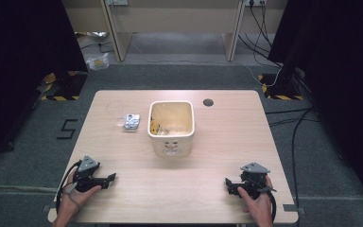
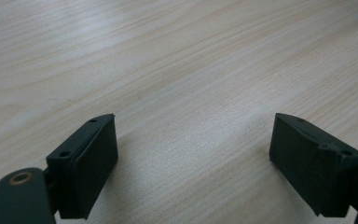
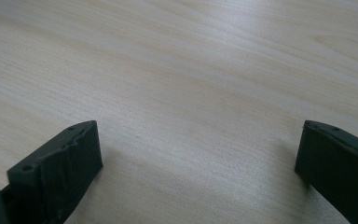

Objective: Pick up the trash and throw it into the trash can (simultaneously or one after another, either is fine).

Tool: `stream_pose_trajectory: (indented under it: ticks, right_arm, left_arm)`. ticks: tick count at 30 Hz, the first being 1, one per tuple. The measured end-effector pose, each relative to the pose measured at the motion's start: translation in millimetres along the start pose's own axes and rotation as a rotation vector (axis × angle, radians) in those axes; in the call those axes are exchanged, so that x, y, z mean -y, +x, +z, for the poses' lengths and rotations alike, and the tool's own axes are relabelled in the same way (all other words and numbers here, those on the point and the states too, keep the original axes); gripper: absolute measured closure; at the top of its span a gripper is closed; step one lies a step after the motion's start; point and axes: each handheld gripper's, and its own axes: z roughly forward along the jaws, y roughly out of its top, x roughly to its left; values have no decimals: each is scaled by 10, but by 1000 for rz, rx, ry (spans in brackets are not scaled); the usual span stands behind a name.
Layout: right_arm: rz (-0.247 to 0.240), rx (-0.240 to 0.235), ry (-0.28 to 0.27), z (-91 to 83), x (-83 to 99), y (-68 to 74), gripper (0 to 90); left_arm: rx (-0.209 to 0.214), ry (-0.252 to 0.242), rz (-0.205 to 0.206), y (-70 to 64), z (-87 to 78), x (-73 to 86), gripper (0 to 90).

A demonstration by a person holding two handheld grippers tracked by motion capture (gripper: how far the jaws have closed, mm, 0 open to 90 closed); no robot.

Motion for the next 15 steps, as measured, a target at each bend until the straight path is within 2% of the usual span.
stream_pose_trajectory:
  ticks: [13,14,15]
  right_arm:
    - [0,0,0,0,0,0,4]
    - [0,0,0,0,0,0,4]
    - [0,0,0,1,0,0,4]
  left_arm:
    - [-12,-3,-14,-9,12,-14,150]
    - [-7,-10,-23,-7,20,-20,163]
    - [1,-24,-49,5,36,-41,174]
